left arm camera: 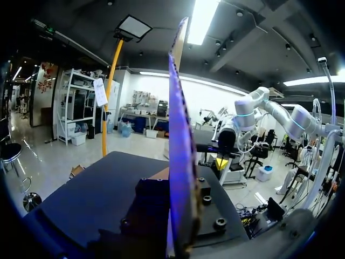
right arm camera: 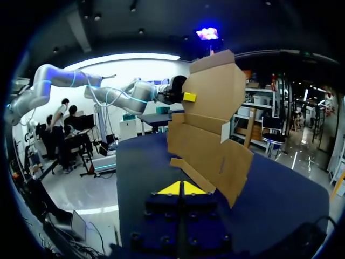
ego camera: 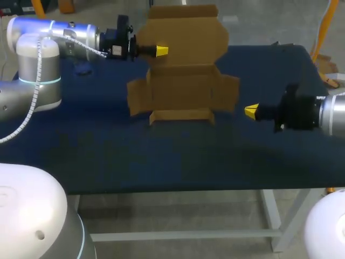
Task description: Assemble the packaging by folding the flat box into shape, placing the metal phone stand inside, and closing the box properly
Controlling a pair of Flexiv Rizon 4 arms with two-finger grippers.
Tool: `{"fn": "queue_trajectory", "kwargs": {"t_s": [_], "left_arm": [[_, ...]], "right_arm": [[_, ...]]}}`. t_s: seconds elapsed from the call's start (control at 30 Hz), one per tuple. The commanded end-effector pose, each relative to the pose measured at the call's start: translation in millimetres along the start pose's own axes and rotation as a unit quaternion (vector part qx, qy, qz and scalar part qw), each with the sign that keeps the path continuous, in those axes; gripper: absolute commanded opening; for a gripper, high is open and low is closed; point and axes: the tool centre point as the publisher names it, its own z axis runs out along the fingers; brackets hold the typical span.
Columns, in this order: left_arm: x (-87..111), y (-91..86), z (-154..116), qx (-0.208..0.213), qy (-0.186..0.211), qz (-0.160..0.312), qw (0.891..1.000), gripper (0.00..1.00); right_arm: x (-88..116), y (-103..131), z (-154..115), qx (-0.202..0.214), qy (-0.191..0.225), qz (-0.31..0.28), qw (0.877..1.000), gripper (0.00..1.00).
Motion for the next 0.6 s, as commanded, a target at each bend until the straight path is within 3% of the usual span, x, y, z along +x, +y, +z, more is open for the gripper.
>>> {"fn": "queue_trajectory", "kwargs": {"t_s": [0.03, 0.17, 0.6], "left_arm": [[6.2, -3.9, -0.2, -0.003, 0.000, -0.004, 1.000, 0.00], [11.1, -6.1, 0.0, -0.004, 0.000, -0.006, 1.000, 0.00], [12.8, 5.6, -0.5, -0.006, 0.019, -0.073, 0.997, 0.00]], "right_arm": [[9.7, -0.9, 1.0, 0.004, -0.008, -0.002, 1.000, 0.00], [16.5, -2.6, 3.7, 0.011, -0.011, -0.008, 1.000, 0.00], [28.0, -8.4, 16.8, 0.026, -0.015, -0.018, 0.999, 0.00]]}}
